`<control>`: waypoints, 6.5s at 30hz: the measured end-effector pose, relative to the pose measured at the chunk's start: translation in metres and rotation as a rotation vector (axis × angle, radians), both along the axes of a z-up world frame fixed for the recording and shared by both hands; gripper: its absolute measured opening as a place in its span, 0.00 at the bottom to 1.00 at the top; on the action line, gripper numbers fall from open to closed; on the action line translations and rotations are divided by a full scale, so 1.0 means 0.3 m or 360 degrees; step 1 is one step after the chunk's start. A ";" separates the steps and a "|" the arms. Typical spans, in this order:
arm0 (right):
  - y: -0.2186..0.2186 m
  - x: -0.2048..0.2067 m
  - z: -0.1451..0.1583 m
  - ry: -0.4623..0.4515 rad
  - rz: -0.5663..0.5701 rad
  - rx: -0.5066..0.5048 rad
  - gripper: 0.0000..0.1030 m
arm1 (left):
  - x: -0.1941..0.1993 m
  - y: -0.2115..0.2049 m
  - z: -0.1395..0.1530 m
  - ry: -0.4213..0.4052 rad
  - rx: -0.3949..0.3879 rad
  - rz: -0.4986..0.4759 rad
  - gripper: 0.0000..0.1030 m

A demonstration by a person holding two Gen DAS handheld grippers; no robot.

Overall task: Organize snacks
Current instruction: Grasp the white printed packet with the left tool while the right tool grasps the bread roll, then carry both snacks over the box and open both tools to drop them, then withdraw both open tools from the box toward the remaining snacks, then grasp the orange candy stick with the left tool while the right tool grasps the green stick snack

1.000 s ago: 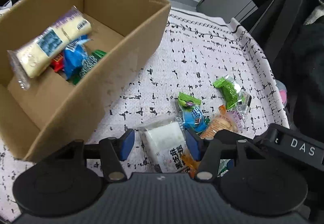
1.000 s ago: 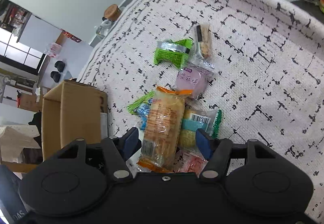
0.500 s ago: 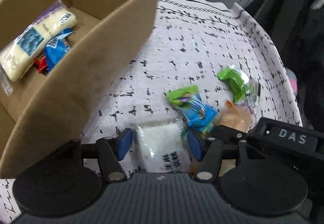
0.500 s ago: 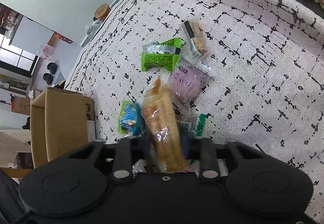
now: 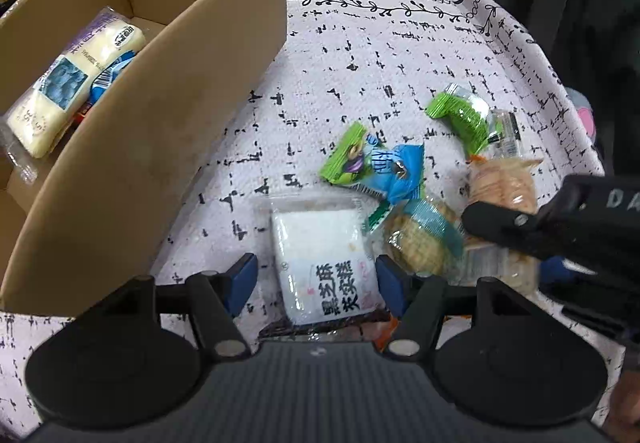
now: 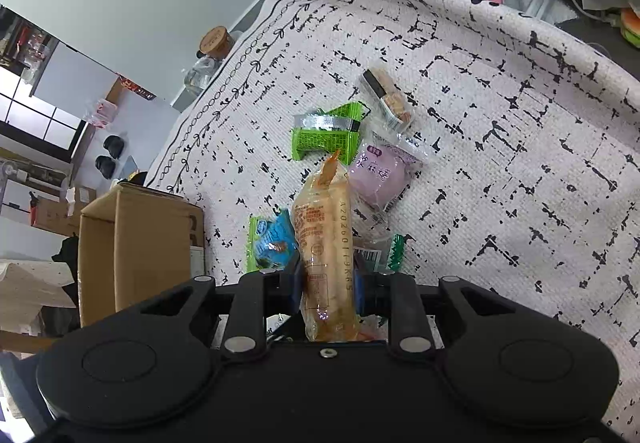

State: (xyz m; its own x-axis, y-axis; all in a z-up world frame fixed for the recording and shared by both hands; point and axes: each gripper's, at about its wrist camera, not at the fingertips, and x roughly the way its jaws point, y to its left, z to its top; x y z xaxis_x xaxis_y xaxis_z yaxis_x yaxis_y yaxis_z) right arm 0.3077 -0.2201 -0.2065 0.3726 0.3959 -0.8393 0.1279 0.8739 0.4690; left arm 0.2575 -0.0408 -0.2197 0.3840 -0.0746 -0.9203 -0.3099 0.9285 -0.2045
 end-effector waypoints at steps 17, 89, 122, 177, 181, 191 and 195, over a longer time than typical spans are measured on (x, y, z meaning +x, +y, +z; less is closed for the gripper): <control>-0.008 -0.030 0.055 -0.0096 0.0017 0.0090 0.23 | -0.010 0.030 0.147 -0.0098 0.0141 0.0022 0.44; 0.487 -0.023 0.173 -0.0385 0.0366 0.0403 0.64 | -0.178 0.547 0.394 -0.0251 0.0273 0.0290 0.54; 0.191 -0.118 0.300 -0.0470 0.0235 0.0166 0.82 | -0.180 0.399 0.459 -0.0305 0.0275 0.0181 0.81; -0.150 -0.222 0.118 -0.0057 -0.0115 0.0027 0.84 | -0.224 0.026 0.282 -0.0280 -0.0015 -0.0075 0.95; -0.150 -0.203 0.080 0.0020 -0.0123 0.0045 0.77 | -0.196 -0.007 0.221 -0.0232 -0.0053 -0.0121 0.88; -0.101 -0.176 0.030 0.0074 -0.0063 0.0072 0.71 | -0.126 -0.069 0.082 -0.0103 -0.0128 -0.0168 0.64; -0.092 -0.164 0.011 0.0094 -0.0060 0.0062 0.69 | -0.102 -0.093 0.026 -0.0055 -0.0147 -0.0183 0.60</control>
